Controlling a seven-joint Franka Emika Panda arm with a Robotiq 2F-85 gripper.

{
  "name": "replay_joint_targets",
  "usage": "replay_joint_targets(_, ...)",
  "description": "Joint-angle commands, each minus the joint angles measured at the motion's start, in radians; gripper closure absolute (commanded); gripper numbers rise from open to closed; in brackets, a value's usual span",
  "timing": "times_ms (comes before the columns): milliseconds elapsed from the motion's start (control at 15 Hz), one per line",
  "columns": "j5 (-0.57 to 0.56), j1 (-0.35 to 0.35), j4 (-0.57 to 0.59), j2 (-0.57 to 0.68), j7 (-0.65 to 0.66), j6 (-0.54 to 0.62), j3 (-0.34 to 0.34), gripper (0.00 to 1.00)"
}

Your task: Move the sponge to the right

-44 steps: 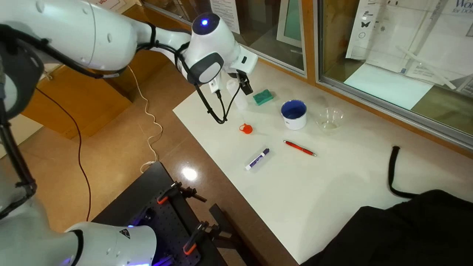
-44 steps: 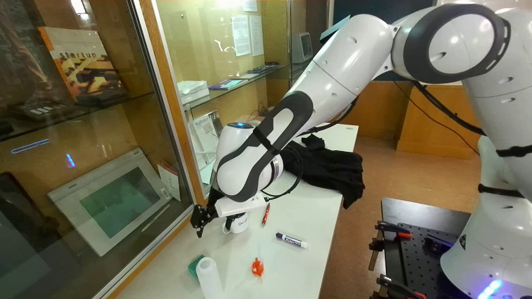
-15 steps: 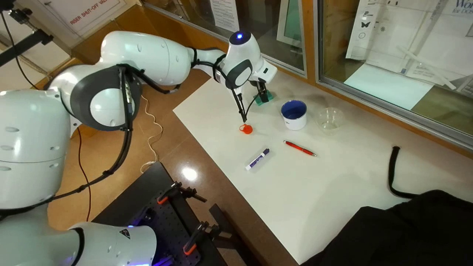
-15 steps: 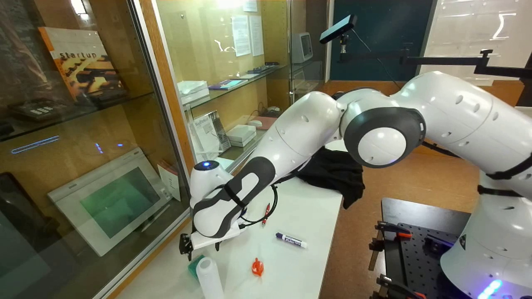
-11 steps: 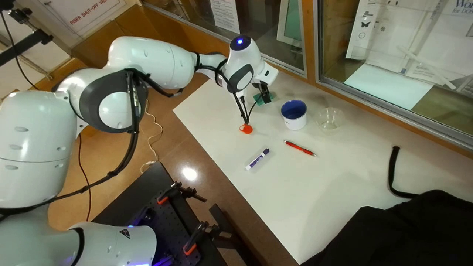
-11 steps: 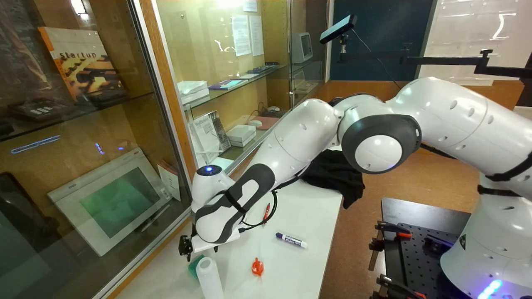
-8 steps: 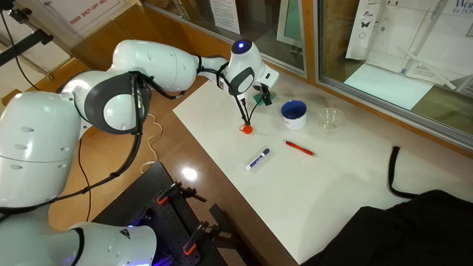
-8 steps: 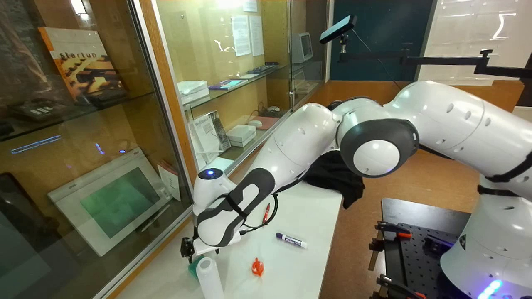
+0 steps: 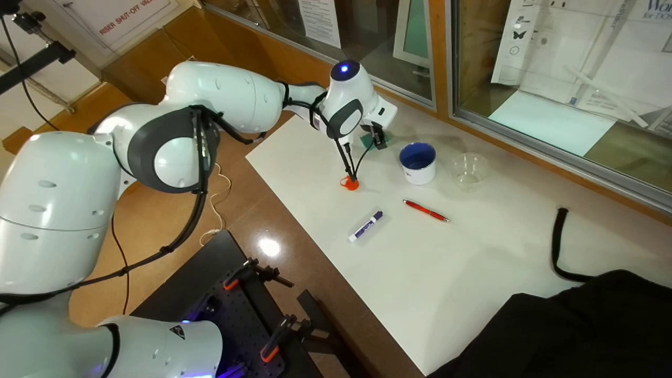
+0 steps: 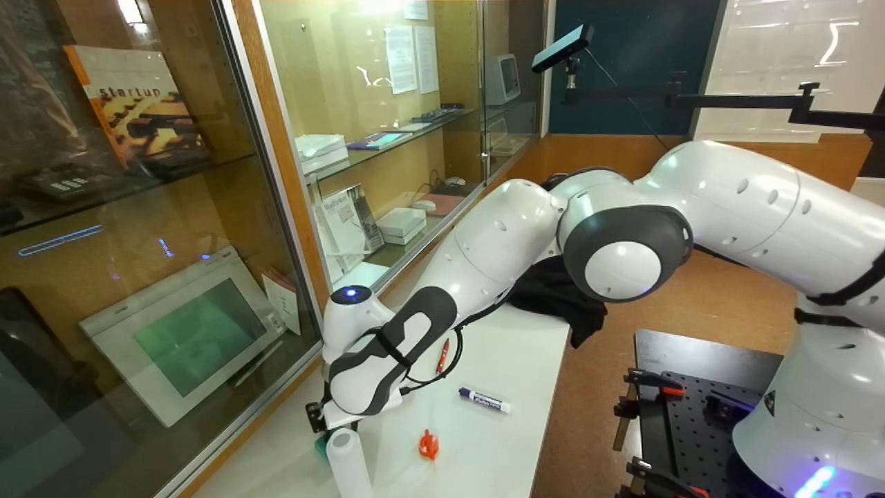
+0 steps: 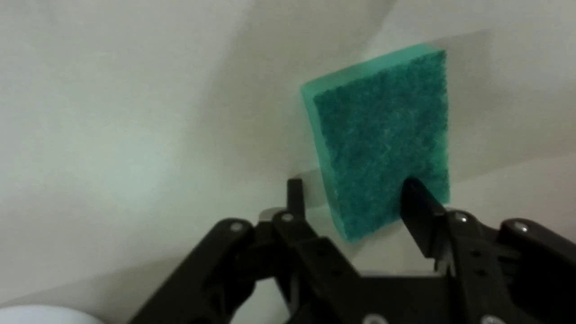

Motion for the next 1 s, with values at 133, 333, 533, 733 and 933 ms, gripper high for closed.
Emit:
replay_joint_targets(133,-0.017,0.004,0.032,0.016,0.005,0.014,-0.010,0.88)
replay_joint_targets(333,-0.019,0.009,0.026,0.008,0.012,0.011,-0.015,1.00)
replay_joint_targets(533,-0.019,0.022,-0.033,-0.051,0.026,0.011,-0.028,0.98)
replay_joint_targets(733,-0.019,0.036,-0.169,-0.181,0.036,0.037,-0.058,0.99)
replay_joint_targets(933,-0.027,0.057,-0.287,-0.303,0.078,0.052,-0.118,0.99)
